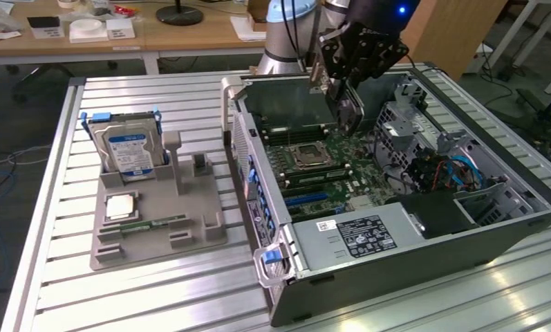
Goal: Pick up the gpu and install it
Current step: 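Pick up the gpu and move the gpu toward the slot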
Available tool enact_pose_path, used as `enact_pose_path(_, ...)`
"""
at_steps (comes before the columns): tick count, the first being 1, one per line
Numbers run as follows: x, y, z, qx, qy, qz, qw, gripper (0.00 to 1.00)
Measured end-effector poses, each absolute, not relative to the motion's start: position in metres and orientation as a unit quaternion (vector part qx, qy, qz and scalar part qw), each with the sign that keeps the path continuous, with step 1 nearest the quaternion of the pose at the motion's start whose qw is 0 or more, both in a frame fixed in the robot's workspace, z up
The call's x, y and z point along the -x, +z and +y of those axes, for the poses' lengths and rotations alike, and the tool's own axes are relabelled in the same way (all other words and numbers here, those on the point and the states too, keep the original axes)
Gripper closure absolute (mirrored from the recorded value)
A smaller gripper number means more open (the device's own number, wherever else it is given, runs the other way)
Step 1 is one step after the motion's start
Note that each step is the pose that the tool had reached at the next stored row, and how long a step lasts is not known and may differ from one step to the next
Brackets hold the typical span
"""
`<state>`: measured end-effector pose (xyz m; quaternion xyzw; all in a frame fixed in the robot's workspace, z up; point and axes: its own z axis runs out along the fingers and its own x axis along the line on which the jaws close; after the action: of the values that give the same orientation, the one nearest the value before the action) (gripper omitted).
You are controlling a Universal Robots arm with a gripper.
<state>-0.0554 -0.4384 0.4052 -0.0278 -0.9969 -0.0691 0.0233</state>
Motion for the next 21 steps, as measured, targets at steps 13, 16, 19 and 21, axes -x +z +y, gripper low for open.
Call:
enact_pose_path(13,0.012,0.405,-0.438,0.028,-0.070,-0.997,0.023,0.73)
enact_pose_path(16,0.003,0.404,-0.438,0.027,-0.070,-0.997,0.023,0.73)
enact_pose_path(19,-0.004,0.403,-0.438,0.025,-0.070,-0.997,0.024,0.73)
enact_pose_path(21,-0.009,0.403,-0.438,0.023,-0.069,-0.997,0.024,0.73)
